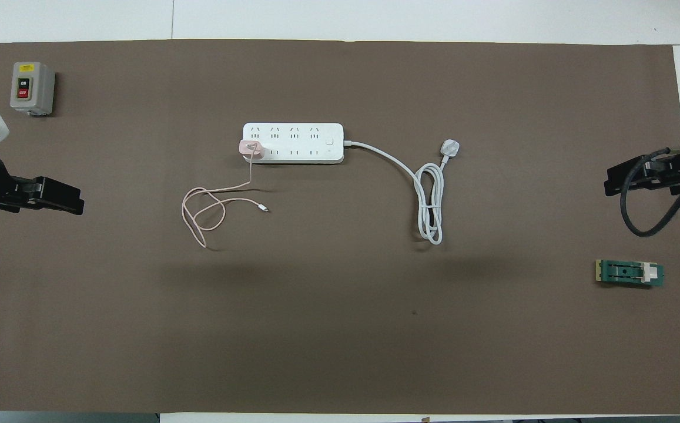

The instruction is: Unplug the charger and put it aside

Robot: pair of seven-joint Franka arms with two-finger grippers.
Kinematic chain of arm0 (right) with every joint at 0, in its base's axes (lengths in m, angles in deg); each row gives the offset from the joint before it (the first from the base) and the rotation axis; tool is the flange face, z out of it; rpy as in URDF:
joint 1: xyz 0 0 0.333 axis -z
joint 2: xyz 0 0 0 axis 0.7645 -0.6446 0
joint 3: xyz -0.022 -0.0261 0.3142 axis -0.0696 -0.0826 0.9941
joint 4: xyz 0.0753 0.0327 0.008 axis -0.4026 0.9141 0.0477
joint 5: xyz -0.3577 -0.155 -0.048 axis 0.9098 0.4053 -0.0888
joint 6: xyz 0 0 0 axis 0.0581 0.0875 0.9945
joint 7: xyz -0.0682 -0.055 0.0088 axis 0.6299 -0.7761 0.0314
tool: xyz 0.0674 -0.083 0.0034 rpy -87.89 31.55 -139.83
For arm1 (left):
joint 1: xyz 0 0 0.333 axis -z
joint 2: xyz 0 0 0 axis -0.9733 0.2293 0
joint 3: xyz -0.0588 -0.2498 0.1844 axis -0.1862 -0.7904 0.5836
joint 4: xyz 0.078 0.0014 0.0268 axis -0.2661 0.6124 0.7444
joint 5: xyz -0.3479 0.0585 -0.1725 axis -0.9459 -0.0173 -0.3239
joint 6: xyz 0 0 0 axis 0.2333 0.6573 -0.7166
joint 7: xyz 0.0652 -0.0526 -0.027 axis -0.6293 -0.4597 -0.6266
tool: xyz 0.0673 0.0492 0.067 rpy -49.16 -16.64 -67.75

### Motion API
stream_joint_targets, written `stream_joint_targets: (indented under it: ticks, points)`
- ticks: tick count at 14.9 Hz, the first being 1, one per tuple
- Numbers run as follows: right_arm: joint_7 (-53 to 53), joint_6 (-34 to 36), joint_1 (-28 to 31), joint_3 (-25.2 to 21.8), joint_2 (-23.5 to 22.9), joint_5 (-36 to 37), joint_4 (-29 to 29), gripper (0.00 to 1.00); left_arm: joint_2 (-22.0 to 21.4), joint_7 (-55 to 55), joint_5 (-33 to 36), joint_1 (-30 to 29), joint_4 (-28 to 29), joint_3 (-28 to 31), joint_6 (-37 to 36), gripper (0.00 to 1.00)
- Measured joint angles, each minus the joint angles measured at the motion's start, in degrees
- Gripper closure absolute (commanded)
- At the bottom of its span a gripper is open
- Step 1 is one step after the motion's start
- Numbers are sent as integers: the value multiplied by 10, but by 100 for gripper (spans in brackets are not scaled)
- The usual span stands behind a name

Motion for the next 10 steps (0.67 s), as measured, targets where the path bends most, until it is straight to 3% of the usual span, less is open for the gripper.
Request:
stream_joint_targets:
  ticks: [10]
  points:
    - [0, -10, -6, 11, 0, 0, 0, 0, 0, 6, 0, 0, 0, 3, 0, 0]
